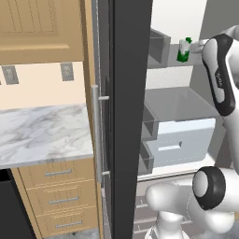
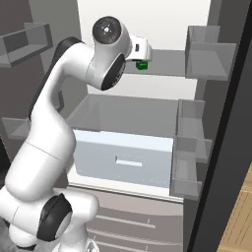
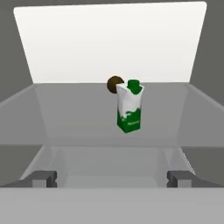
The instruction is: Take out the milk from the fridge and place it on the tray on the counter. Then take the sugar cube near the tray and place it in the tray.
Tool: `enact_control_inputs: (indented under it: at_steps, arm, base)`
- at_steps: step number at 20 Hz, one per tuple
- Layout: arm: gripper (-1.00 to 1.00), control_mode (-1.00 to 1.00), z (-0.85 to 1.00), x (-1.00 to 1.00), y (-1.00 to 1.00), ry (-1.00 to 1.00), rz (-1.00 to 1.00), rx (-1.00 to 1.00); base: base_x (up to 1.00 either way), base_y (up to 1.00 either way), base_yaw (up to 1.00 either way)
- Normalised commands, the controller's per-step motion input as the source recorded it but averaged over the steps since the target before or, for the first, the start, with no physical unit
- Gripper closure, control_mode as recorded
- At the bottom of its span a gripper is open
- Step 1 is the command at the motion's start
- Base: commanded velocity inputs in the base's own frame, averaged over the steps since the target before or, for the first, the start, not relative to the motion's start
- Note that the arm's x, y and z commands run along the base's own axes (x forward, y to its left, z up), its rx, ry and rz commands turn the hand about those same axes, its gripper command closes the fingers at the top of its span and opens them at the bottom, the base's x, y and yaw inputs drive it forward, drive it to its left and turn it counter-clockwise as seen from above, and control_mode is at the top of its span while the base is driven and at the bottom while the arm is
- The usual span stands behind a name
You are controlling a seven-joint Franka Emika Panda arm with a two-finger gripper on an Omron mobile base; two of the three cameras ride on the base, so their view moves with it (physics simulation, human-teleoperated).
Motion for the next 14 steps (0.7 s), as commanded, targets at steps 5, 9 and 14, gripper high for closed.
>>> enact_control_inputs:
  at_steps: [5,9,14]
  arm:
    - [-1.0,-1.0,0.0,0.44,-0.02,-0.02,0.0,0.0]
    - [-1.0,-1.0,0.0,0.35,-0.07,0.0,0.0,0.0]
    - [-1.0,-1.0,0.0,0.09,-0.19,0.0,0.05,0.0]
  base:
    - [0.0,0.0,0.0]
    - [0.0,0.0,0.0]
    - [0.0,0.0,0.0]
